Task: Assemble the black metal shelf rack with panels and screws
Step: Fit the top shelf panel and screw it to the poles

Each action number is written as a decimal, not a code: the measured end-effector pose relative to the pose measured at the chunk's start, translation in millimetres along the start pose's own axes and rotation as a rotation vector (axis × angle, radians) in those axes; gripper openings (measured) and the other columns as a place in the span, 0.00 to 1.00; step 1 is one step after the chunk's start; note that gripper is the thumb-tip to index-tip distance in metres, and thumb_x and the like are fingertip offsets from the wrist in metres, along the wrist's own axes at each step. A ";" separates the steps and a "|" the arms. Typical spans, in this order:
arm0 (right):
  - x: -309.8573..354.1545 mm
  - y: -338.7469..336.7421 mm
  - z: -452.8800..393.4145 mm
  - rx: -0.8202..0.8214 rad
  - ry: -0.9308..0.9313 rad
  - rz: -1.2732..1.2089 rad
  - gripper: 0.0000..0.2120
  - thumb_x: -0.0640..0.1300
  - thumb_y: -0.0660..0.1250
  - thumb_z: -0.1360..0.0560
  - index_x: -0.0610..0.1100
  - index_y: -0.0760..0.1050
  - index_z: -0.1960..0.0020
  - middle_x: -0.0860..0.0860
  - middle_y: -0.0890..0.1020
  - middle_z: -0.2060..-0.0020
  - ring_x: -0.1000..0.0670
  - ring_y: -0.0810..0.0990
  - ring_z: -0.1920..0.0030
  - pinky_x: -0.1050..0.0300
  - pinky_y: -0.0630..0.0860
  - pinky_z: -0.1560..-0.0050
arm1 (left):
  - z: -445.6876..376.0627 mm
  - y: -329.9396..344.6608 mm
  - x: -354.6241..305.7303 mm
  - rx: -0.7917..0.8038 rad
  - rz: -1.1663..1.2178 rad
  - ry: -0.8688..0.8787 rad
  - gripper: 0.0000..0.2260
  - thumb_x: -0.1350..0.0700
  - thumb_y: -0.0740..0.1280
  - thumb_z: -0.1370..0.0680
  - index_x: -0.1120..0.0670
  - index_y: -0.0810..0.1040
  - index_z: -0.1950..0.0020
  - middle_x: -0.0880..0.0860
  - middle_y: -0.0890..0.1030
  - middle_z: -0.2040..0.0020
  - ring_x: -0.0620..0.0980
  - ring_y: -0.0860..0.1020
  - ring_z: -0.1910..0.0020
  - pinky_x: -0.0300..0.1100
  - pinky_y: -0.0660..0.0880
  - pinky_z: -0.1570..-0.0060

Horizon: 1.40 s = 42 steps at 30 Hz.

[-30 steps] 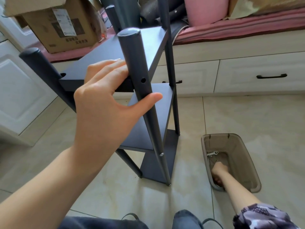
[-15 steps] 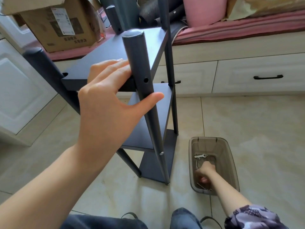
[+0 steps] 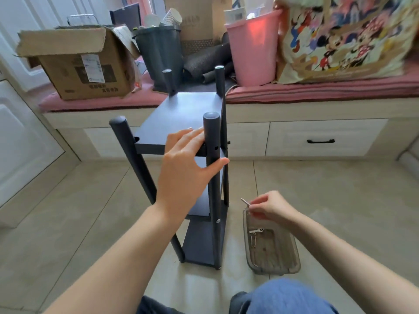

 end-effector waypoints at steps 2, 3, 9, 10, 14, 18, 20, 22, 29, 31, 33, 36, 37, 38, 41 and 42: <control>53.1 -5.9 33.8 0.043 -0.091 -0.341 0.09 0.35 0.69 0.23 0.33 0.79 0.44 0.40 0.86 0.58 0.47 0.86 0.58 0.57 0.83 0.57 | -0.3 -0.8 -1.2 0.011 0.004 0.011 0.26 0.50 0.81 0.34 0.59 0.83 0.39 0.53 0.84 0.42 0.57 0.76 0.38 0.32 0.64 0.36; 78.6 -6.7 49.5 0.086 -0.116 -0.503 0.09 0.36 0.68 0.22 0.33 0.78 0.44 0.39 0.86 0.56 0.46 0.87 0.56 0.57 0.83 0.58 | -0.6 -1.8 -1.7 0.011 0.002 0.015 0.26 0.50 0.81 0.33 0.59 0.83 0.39 0.53 0.84 0.42 0.57 0.76 0.38 0.31 0.63 0.36; 184.9 8.9 92.7 0.281 -0.142 -0.758 0.04 0.42 0.66 0.21 0.46 0.79 0.48 0.37 0.79 0.41 0.37 0.83 0.48 0.48 0.81 0.53 | -0.7 -4.3 -0.9 0.037 0.068 -0.010 0.27 0.50 0.81 0.32 0.57 0.82 0.36 0.50 0.83 0.41 0.53 0.73 0.36 0.27 0.61 0.36; 192.4 11.3 91.5 0.278 -0.139 -0.743 0.04 0.44 0.66 0.21 0.47 0.79 0.48 0.38 0.79 0.41 0.37 0.82 0.46 0.46 0.79 0.50 | -0.2 -4.8 -0.4 0.041 0.079 -0.014 0.28 0.50 0.81 0.32 0.56 0.81 0.35 0.50 0.83 0.40 0.52 0.72 0.36 0.26 0.60 0.36; 211.1 20.1 81.5 0.259 -0.158 -0.767 0.04 0.41 0.68 0.21 0.44 0.78 0.47 0.37 0.82 0.50 0.40 0.83 0.51 0.44 0.80 0.50 | 0.1 -7.8 0.3 0.042 0.104 -0.006 0.28 0.51 0.81 0.32 0.57 0.81 0.35 0.50 0.83 0.40 0.52 0.72 0.35 0.26 0.60 0.34; 213.1 25.6 71.7 0.208 -0.190 -0.837 0.04 0.36 0.65 0.21 0.36 0.77 0.49 0.38 0.82 0.60 0.43 0.85 0.65 0.52 0.82 0.64 | -0.9 -11.8 1.1 0.070 0.123 0.036 0.28 0.54 0.81 0.32 0.57 0.80 0.34 0.51 0.82 0.38 0.53 0.73 0.34 0.28 0.60 0.33; 213.1 25.2 70.5 0.174 -0.222 -0.805 0.04 0.36 0.65 0.20 0.35 0.77 0.50 0.41 0.84 0.66 0.45 0.84 0.68 0.55 0.81 0.67 | 0.6 -14.7 3.6 0.100 0.123 0.046 0.28 0.56 0.80 0.31 0.58 0.79 0.32 0.52 0.81 0.37 0.53 0.72 0.32 0.28 0.58 0.32; 214.7 24.1 70.8 0.137 -0.259 -0.776 0.04 0.35 0.66 0.21 0.35 0.78 0.50 0.44 0.83 0.70 0.47 0.83 0.71 0.56 0.80 0.69 | 3.3 -22.8 5.8 0.086 0.129 0.032 0.26 0.56 0.80 0.30 0.58 0.79 0.33 0.52 0.81 0.36 0.50 0.72 0.32 0.27 0.59 0.31; 214.1 24.8 67.9 0.060 -0.315 -0.763 0.04 0.37 0.70 0.23 0.37 0.79 0.50 0.50 0.81 0.73 0.52 0.80 0.75 0.60 0.77 0.71 | 19.8 -65.1 42.1 -0.271 0.399 -0.506 0.09 0.49 0.72 0.24 0.50 0.74 0.52 0.51 0.77 0.52 0.51 0.77 0.53 0.49 0.75 0.49; 212.9 22.8 66.7 0.051 -0.314 -0.773 0.03 0.37 0.70 0.23 0.38 0.79 0.50 0.50 0.81 0.73 0.52 0.80 0.75 0.61 0.77 0.72 | 35.7 -54.2 66.1 -0.303 0.594 -0.877 0.14 0.48 0.73 0.24 0.51 0.68 0.55 0.52 0.72 0.57 0.52 0.72 0.61 0.48 0.72 0.56; 212.1 22.1 66.2 0.056 -0.314 -0.788 0.04 0.37 0.70 0.23 0.37 0.80 0.50 0.49 0.82 0.72 0.51 0.80 0.75 0.61 0.77 0.73 | 45.8 -25.0 72.9 -0.214 0.923 -1.159 0.14 0.48 0.74 0.25 0.55 0.72 0.53 0.52 0.74 0.60 0.50 0.75 0.63 0.46 0.74 0.54; 210.7 23.3 65.8 0.058 -0.305 -0.803 0.07 0.38 0.71 0.24 0.36 0.80 0.47 0.46 0.84 0.67 0.50 0.82 0.72 0.59 0.78 0.71 | 32.7 15.2 51.2 0.064 1.312 -1.168 0.21 0.43 0.74 0.29 0.56 0.81 0.43 0.52 0.85 0.50 0.50 0.84 0.47 0.48 0.74 0.41; 210.4 23.3 65.9 0.057 -0.300 -0.804 0.07 0.38 0.71 0.24 0.36 0.80 0.47 0.46 0.84 0.67 0.50 0.82 0.71 0.59 0.79 0.70 | 27.2 23.0 44.0 0.129 1.372 -1.117 0.25 0.42 0.73 0.30 0.55 0.81 0.39 0.52 0.86 0.46 0.49 0.83 0.44 0.49 0.73 0.38; 210.5 23.2 65.5 0.055 -0.298 -0.800 0.06 0.37 0.71 0.24 0.36 0.80 0.48 0.47 0.84 0.69 0.50 0.82 0.72 0.58 0.79 0.69 | 22.6 29.4 38.6 0.164 1.417 -1.073 0.27 0.42 0.72 0.31 0.55 0.80 0.36 0.52 0.86 0.44 0.50 0.83 0.42 0.49 0.72 0.35; 212.2 22.8 65.5 0.054 -0.308 -0.782 0.02 0.36 0.70 0.24 0.38 0.80 0.52 0.50 0.81 0.74 0.52 0.79 0.74 0.56 0.80 0.66 | 15.0 43.1 36.5 0.166 1.509 -1.008 0.23 0.46 0.70 0.26 0.57 0.79 0.35 0.55 0.85 0.43 0.52 0.83 0.44 0.48 0.77 0.41; 213.3 21.9 66.4 0.049 -0.319 -0.769 0.02 0.36 0.70 0.24 0.38 0.80 0.52 0.50 0.81 0.73 0.53 0.80 0.73 0.56 0.80 0.64 | 13.8 46.3 38.2 0.161 1.518 -0.998 0.18 0.48 0.70 0.24 0.57 0.79 0.39 0.54 0.85 0.46 0.52 0.84 0.47 0.47 0.78 0.44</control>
Point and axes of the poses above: each hand's wrist, its own z-axis away from the middle knuckle, its own y-axis out of the palm, x = y × z, the point moved 8 cm from there along -z, towards the middle knuckle
